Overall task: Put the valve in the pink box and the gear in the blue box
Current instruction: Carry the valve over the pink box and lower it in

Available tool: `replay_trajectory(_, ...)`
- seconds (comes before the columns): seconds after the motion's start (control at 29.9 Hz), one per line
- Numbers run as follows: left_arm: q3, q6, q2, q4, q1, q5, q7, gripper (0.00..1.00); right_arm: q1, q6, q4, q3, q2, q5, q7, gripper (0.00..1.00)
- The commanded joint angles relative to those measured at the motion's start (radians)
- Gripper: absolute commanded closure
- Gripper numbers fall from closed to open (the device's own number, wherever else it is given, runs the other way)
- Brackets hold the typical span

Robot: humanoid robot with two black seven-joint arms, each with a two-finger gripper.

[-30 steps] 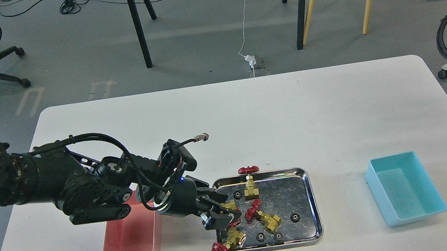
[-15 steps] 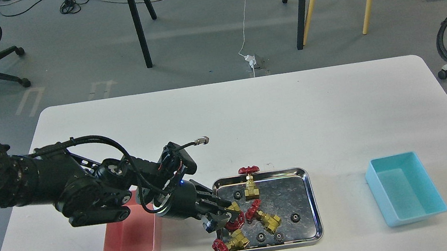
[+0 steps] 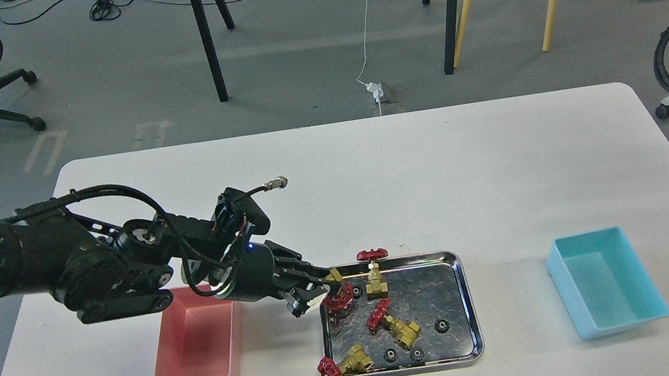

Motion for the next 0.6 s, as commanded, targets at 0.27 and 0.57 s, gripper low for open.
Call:
replay_trajectory(0.27,-0.019,-0.001,0.339,-0.278,-0.159,0.022,0.000,0.89,0.021,0.000,0.012,0.128,0.018,0.000,-0.005,0.00)
replay_trajectory(0.57,-0.005,-0.001,0.595,-0.329,-0.141,0.163,0.000,0.89,0.072,0.000,0.017,0.126,0.068,0.000,-0.006,0.00)
